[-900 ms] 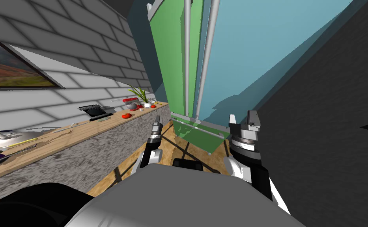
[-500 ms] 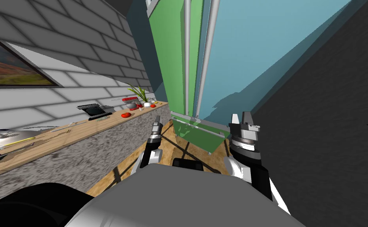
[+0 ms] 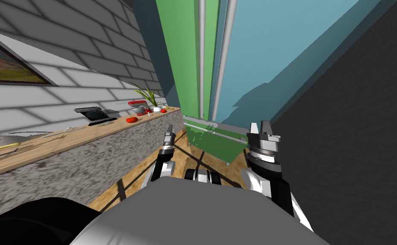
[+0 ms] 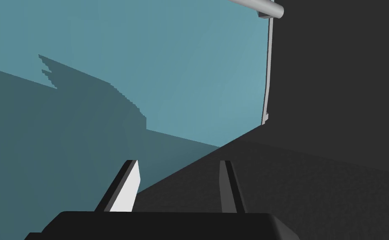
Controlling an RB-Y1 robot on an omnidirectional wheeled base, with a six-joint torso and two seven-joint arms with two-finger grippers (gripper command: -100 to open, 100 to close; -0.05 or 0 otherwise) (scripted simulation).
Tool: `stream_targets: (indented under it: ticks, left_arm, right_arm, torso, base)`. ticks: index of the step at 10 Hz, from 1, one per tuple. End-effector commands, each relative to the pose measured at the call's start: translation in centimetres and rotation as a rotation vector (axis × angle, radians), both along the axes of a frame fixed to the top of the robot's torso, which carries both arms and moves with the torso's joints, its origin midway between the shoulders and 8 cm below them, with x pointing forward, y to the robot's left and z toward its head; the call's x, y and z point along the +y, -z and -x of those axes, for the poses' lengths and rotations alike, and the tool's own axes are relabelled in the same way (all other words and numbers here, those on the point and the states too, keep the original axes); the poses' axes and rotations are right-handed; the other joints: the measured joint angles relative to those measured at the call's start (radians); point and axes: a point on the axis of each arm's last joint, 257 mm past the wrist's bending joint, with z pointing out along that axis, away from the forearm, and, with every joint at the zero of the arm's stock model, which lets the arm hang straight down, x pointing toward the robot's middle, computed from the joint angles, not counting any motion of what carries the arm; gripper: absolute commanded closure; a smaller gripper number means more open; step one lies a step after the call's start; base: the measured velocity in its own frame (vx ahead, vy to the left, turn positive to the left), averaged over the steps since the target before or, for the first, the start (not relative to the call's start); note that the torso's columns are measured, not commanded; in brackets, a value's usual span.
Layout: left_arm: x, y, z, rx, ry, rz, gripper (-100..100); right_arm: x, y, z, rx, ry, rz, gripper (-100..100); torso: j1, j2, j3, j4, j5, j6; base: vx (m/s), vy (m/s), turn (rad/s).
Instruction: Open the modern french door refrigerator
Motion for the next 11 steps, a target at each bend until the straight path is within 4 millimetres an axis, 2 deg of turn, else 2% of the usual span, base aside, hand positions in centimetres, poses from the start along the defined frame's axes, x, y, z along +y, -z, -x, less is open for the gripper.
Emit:
stream_targets:
  ticks: [1,3,11]
  left_arm:
    - [0.0,0.0,0.0,0.0,0.0,0.0,0]
    - [0.0,0.0,0.0,0.001,0.0,0.0,0]
    - [0.0,0.0,0.0,0.001,0.0,0.0,0]
  right_arm:
    - [0.3,0.6,-0.5,0.023,0.017,0.072,-100]
    - [0.4,1.5,-1.0,0.05,0.053,0.15,-100]
    - [-1.4,6.2,-3.6,0.163,0.297,0.502,-100]
  torso:
    - [0.0,0.074,-0.148,0.074,0.0,0.0]
    - [0.004,0.115,-0.237,0.116,0.001,0.0]
    - [-0.001,0.121,-0.241,0.121,0.0,0.0]
  base:
    - [0.026,0.046,-0.013]
    - [0.058,0.085,-0.021]
    - [0.072,0.106,-0.024]
